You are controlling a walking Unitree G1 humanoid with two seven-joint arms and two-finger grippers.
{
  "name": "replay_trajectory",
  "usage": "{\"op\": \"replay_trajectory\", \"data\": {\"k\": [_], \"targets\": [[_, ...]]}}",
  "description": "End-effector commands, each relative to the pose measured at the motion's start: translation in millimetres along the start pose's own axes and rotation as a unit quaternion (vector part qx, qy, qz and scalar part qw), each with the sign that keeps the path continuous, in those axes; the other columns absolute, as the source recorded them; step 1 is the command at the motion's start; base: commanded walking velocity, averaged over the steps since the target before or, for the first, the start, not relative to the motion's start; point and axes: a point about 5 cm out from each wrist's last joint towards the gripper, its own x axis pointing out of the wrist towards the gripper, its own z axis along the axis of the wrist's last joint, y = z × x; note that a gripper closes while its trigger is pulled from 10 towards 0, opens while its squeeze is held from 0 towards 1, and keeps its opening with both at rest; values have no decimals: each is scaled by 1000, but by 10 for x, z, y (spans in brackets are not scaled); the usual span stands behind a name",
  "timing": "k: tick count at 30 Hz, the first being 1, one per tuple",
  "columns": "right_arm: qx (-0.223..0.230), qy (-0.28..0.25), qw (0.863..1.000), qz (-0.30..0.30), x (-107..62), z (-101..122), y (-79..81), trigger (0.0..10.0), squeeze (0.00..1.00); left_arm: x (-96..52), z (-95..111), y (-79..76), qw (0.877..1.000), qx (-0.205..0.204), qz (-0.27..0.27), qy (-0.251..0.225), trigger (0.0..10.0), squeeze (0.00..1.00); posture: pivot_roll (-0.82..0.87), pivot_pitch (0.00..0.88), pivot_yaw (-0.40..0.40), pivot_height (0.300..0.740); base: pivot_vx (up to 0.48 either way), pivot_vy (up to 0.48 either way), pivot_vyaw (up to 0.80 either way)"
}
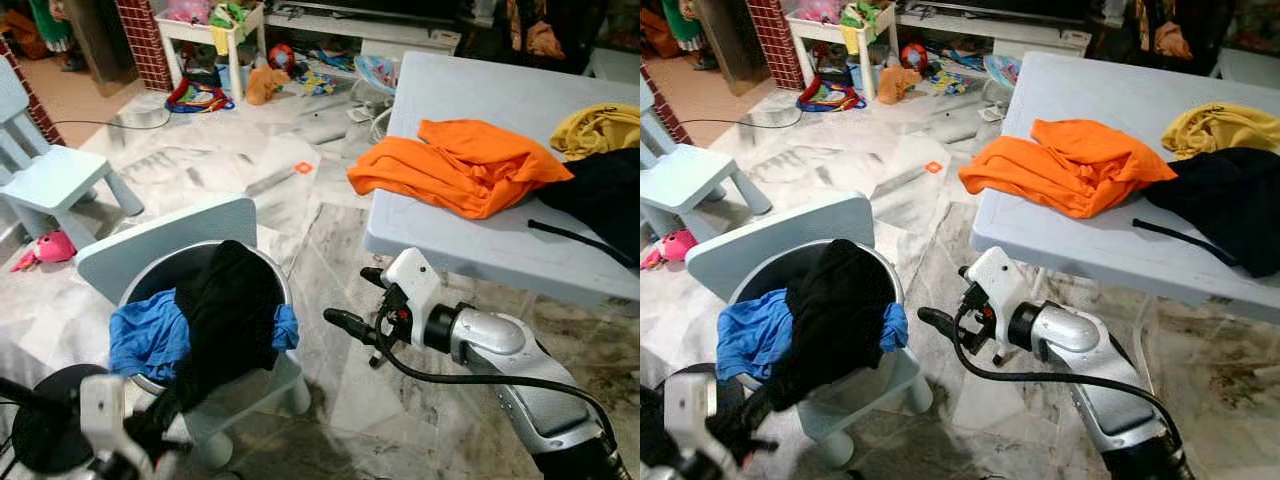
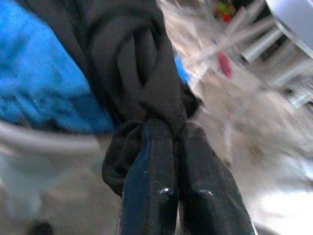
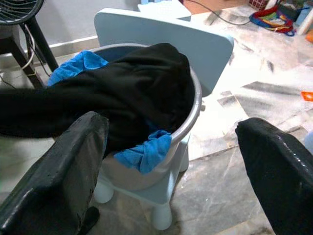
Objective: Hang hanger
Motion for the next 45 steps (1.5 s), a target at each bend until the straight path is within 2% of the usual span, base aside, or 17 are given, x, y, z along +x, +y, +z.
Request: {"op": "replay_trajectory", "data": {"k": [1,7,9,14,15,16,17,18,19,21,25,31,35,36,37,41,45], "targets": [[-7,3,1000,3,15,-8,2,10000,0,-40,-119,-17,999,-11,-28,38,0,0,-65,85,-34,740,0,0,0],[-13,8,1000,8,-2,-59,35,10000,0,-151,-294,-56,987,6,-75,143,0,0,-70,83,-34,740,0,0,0],[-15,8,1000,7,0,-68,23,10000,0,-183,-377,65,974,78,-69,199,0,0,-74,84,-31,740,0,0,0],[-17,9,1000,2,2,-73,2,10000,0,-168,-395,125,951,147,-95,254,0,0,-75,84,-29,740,0,0,0],[-17,9,1000,1,-1,-80,1,10000,0,-165,-392,132,940,172,-103,276,7725,0,-76,84,-28,740,0,0,0],[-17,9,1000,1,-1,-80,1,10000,0,-165,-392,132,940,172,-103,276,7725,0,-76,84,-28,740,0,0,0],[-17,10,1000,0,-4,-89,0,10000,0,-171,-395,132,926,200,-113,299,10000,667,-73,85,-28,740,0,0,0],[-16,11,1000,0,-4,-97,1,10000,0,-205,-430,115,905,231,-136,331,10000,1000,-74,85,-28,740,0,0,0],[-16,11,1000,0,-4,-97,1,10000,0,-205,-430,115,905,231,-136,331,10000,1000,-74,85,-28,740,0,0,0],[-19,11,1000,0,4,-100,3,10000,0,-406,-581,89,833,280,-201,433,10000,1000,-73,87,-28,740,0,0,0],[-21,10,1000,1,14,-95,2,10000,0,-469,-606,174,805,318,-198,461,10000,1000,-74,86,-27,740,0,0,0],[-22,10,1000,-3,13,-103,-13,10000,0,-413,-553,287,803,348,-182,448,10000,1000,-73,89,-26,740,0,0,0],[-23,11,1000,-3,19,-114,-4,10000,0,26,-216,417,885,361,-90,280,10000,1000,-70,91,-28,740,0,0,0],[-24,11,1000,-3,26,-119,1,10000,0,283,118,402,915,353,-47,189,10000,1000,-71,89,-30,740,0,0,0],[-25,11,1000,-3,29,-120,5,10000,0,391,306,369,925,347,-31,151,10000,1000,-77,89,-31,740,0,0,0],[-32,11,999,-2,31,-107,5,10000,0,788,967,108,938,347,10,-2,10000,1000,-90,90,-30,740,0,0,0],[-32,12,999,-9,16,-112,-16,10000,0,1107,1108,-18,941,331,37,-66,10000,1000,-100,95,-28,740,0,0,0]]}}
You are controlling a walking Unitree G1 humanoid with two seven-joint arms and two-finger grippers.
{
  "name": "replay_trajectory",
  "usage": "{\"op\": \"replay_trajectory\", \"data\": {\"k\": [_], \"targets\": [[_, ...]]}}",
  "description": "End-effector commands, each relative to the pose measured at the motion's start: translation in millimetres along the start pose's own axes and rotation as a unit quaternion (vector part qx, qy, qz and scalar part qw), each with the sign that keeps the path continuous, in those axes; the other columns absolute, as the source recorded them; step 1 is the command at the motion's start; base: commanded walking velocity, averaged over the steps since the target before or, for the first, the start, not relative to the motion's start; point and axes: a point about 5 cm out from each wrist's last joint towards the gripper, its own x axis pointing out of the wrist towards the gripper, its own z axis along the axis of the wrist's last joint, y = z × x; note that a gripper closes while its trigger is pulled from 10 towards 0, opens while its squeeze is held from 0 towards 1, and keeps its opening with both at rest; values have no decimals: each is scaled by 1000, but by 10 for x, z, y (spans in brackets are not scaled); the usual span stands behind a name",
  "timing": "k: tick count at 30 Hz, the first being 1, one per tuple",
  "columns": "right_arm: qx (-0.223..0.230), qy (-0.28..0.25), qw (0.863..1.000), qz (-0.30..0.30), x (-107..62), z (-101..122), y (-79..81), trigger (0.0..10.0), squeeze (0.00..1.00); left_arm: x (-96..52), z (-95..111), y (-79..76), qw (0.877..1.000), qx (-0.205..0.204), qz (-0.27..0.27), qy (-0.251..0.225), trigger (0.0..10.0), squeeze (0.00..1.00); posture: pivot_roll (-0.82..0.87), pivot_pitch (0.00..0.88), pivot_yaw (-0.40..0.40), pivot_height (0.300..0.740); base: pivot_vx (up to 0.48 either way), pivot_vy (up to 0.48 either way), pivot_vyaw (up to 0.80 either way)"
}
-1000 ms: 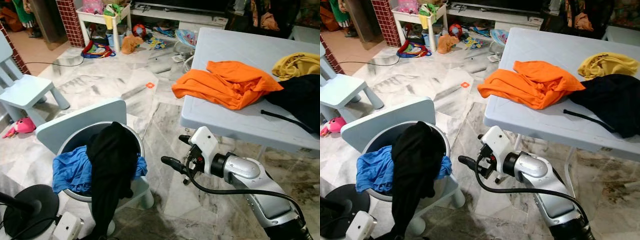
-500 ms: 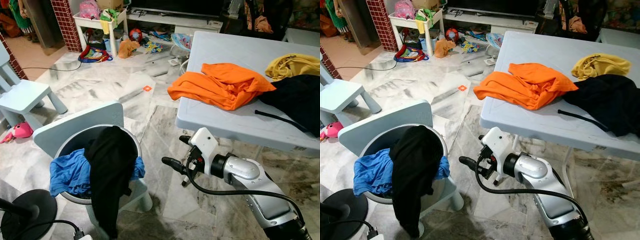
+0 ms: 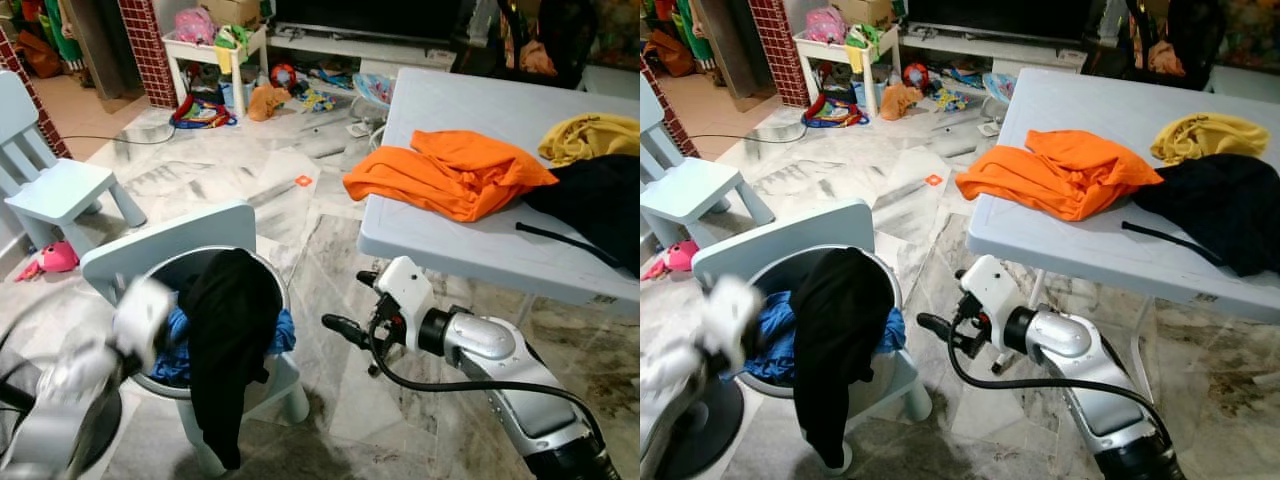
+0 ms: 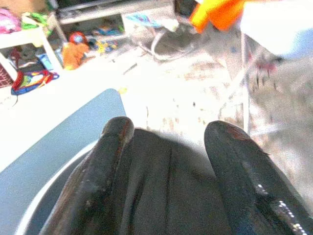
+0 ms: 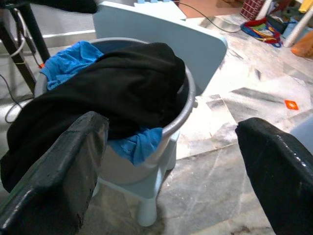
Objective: Hang hanger
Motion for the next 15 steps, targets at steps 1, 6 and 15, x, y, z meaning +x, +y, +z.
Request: {"op": "replay_trajectory", "data": {"k": [1,6,15], "targets": [[-3,2,1000,-8,-22,3,-33,10000,0,15,-134,7,999,-5,16,28,10000,1000,-100,95,-28,740,0,0,0],[-3,2,1000,-9,-37,6,-7,10000,0,283,-127,-47,997,-58,41,36,10000,1000,-127,101,-25,740,0,0,0],[-11,15,1000,-13,-148,-24,-19,10000,0,551,-357,-27,978,-146,100,109,10000,1000,-195,91,-13,740,0,0,0]]}}
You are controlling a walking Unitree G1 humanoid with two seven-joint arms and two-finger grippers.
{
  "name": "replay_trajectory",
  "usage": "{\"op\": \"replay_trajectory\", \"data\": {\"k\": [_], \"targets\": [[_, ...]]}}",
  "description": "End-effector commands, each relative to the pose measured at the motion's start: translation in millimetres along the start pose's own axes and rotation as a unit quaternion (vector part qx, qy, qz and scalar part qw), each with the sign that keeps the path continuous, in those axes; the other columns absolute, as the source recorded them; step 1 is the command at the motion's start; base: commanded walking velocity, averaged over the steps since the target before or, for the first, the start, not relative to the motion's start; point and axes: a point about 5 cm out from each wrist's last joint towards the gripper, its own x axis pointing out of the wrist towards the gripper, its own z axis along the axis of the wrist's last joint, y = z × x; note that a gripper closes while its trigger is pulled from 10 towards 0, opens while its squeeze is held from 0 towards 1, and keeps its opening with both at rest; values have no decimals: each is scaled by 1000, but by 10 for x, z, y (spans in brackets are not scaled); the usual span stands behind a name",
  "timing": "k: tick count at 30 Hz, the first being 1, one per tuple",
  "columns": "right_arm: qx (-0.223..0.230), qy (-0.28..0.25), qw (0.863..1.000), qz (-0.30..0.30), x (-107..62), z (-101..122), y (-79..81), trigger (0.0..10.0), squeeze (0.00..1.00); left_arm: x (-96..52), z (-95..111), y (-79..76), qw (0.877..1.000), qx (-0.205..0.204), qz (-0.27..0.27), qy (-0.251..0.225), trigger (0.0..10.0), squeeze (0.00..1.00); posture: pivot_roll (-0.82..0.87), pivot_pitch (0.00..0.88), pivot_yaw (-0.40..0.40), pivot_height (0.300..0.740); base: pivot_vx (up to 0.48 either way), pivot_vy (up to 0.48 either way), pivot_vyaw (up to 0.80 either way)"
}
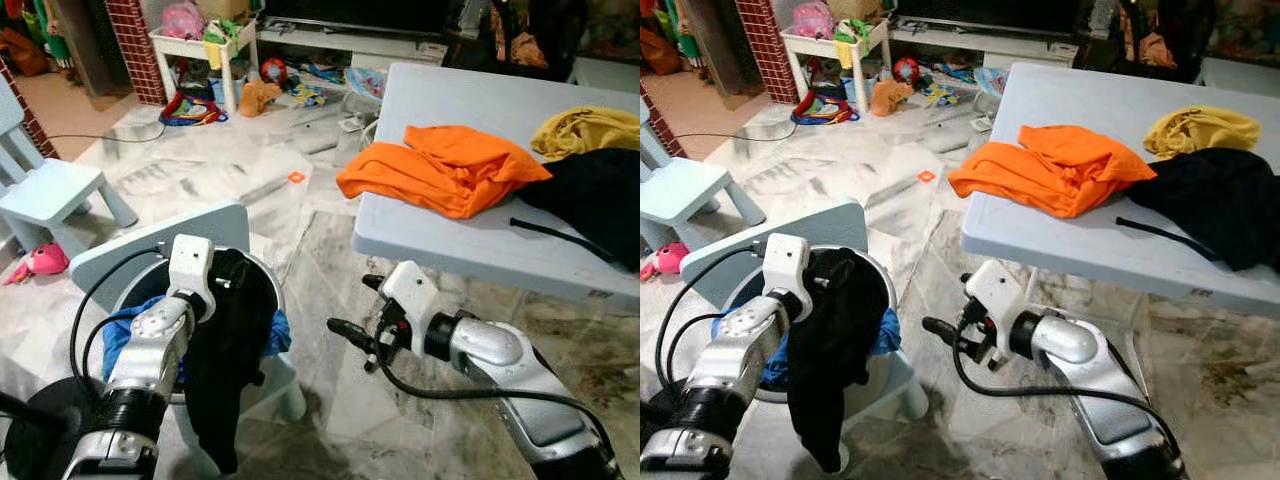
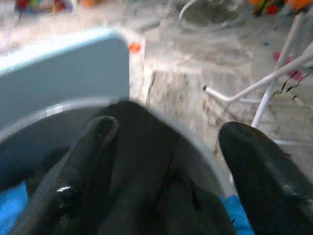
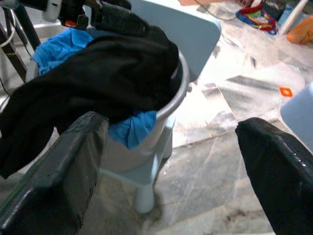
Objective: Hang hanger
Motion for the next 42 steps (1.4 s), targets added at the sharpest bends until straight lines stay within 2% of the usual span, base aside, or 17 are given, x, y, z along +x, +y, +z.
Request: {"op": "replay_trajectory", "data": {"k": [1,4,6,11,12,13,14,15,17,19,21,34,42], "targets": [[-9,-3,1000,-8,-58,49,-36,10000,0,20,-104,36,1000,-17,15,22,10000,1000,-195,91,-13,740,0,0,0],[-12,0,1000,-11,-81,50,-46,10000,0,63,-174,32,998,-25,22,48,10000,1000,-230,91,-8,740,0,0,0],[-13,-5,1000,-12,-105,69,-49,10000,0,96,-246,11,996,-46,28,77,10000,1000,-235,89,-3,740,0,0,0],[-9,-11,1000,-23,-113,99,-80,10000,0,78,-391,33,990,-60,45,117,10000,1000,-240,91,2,740,0,0,0],[-9,-10,1000,-23,-115,96,-81,10000,0,73,-404,43,989,-71,51,118,7098,1000,-245,90,9,740,0,0,0],[-10,-9,1000,-23,-119,91,-79,10000,0,72,-409,36,988,-88,45,117,0,1000,-245,90,9,740,0,0,0],[-11,-8,1000,-23,-123,85,-76,10000,0,73,-415,27,987,-99,38,119,0,369,-245,91,10,740,0,0,0],[-11,-6,1000,-24,-130,78,-71,10000,0,70,-428,27,985,-117,34,123,0,0,-242,90,10,740,0,0,0],[-11,-6,1000,-24,-131,76,-71,10000,0,67,-435,36,984,-123,37,125,0,0,-241,89,10,740,0,0,0],[-11,-5,1000,-23,-119,73,-66,10000,0,46,-473,68,978,-158,46,131,0,0,-236,85,9,740,0,0,0],[-12,-6,1000,-22,-104,76,-62,10000,0,42,-482,72,976,-171,47,130,0,0,-233,83,8,740,0,0,0],[-14,-10,1000,-21,-47,93,-74,10000,0,32,-476,118,968,-216,63,109,0,0,-224,76,8,740,0,0,0],[-13,-11,999,-27,-33,84,-95,10000,0,36,-461,124,968,-220,63,107,0,0,-222,74,13,740,0,0,0]]}}
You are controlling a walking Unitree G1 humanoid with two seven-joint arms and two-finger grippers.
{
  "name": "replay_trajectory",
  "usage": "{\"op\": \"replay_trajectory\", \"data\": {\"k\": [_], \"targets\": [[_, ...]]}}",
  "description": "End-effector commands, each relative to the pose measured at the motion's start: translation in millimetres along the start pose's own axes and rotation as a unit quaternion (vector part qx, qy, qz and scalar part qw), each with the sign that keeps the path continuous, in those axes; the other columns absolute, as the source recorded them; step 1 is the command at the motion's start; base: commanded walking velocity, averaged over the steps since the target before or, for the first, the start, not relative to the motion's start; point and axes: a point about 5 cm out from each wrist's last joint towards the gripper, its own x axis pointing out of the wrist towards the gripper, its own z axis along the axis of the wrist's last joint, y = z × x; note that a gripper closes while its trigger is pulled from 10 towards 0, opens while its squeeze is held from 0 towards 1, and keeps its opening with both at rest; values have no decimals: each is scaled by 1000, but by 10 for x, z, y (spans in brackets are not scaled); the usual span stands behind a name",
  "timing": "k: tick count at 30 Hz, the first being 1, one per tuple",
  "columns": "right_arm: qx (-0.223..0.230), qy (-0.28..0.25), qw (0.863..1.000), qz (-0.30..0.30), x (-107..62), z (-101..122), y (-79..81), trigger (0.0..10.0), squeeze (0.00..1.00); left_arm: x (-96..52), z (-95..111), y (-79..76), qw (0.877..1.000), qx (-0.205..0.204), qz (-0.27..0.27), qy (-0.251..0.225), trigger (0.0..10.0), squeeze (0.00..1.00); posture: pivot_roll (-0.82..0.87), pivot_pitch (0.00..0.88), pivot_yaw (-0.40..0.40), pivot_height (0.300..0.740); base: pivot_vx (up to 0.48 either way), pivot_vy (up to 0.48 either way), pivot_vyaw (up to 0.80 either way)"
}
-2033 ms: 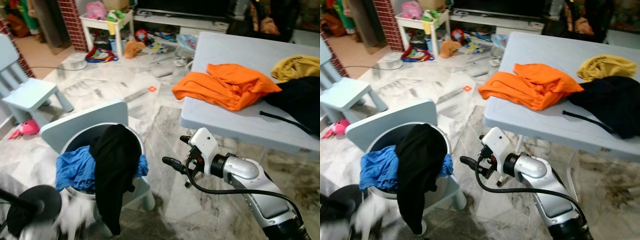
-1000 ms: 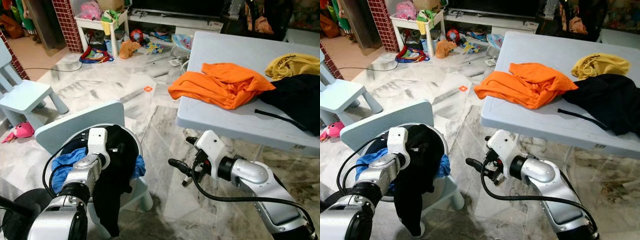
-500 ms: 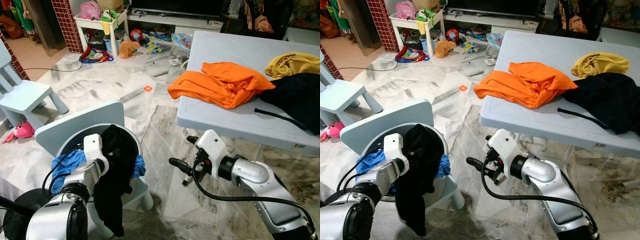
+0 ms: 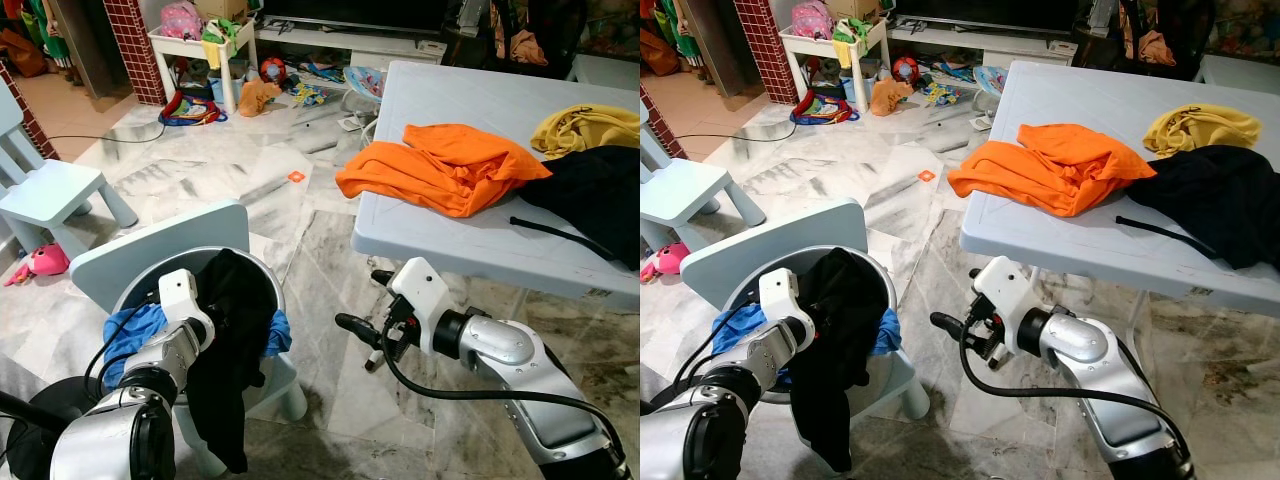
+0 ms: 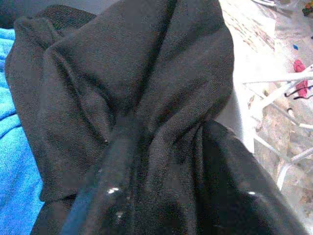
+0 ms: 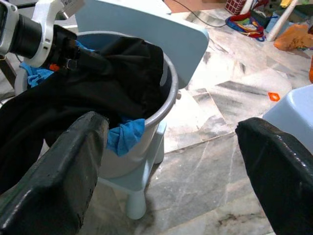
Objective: Hang hanger
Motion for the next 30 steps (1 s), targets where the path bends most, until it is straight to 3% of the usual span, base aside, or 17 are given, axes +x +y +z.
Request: {"op": "replay_trajectory", "data": {"k": [1,9,14,20,26,28,30], "targets": [[-4,2,1000,-8,-1,1,-57,10000,0,1,14,9,1000,-3,4,3,0,0,-222,71,14,740,0,0,0],[-4,-3,1000,-7,8,10,-60,10000,0,-2,46,21,1000,-22,7,-8,0,0,-218,66,12,740,0,0,0],[4,-10,1000,25,-7,22,-16,10000,0,-5,133,7,999,-14,-9,-34,0,0,-208,64,11,740,0,0,0],[-1,-6,1000,22,-2,7,-47,10000,0,-18,210,-5,997,-23,-33,-67,0,0,-199,60,6,740,0,0,0],[-2,-6,1000,18,2,4,-88,10000,0,-110,198,183,994,-33,-42,-92,0,0,-175,62,0,740,0,0,0],[-2,-5,1000,17,-5,-11,-95,10000,0,-211,151,281,993,-39,-44,-103,0,0,-162,69,-3,740,0,0,0],[-2,-5,1000,17,-5,-14,-94,10000,0,-237,139,293,993,-41,-44,-105,0,0,-162,69,-3,740,0,0,0]]}}
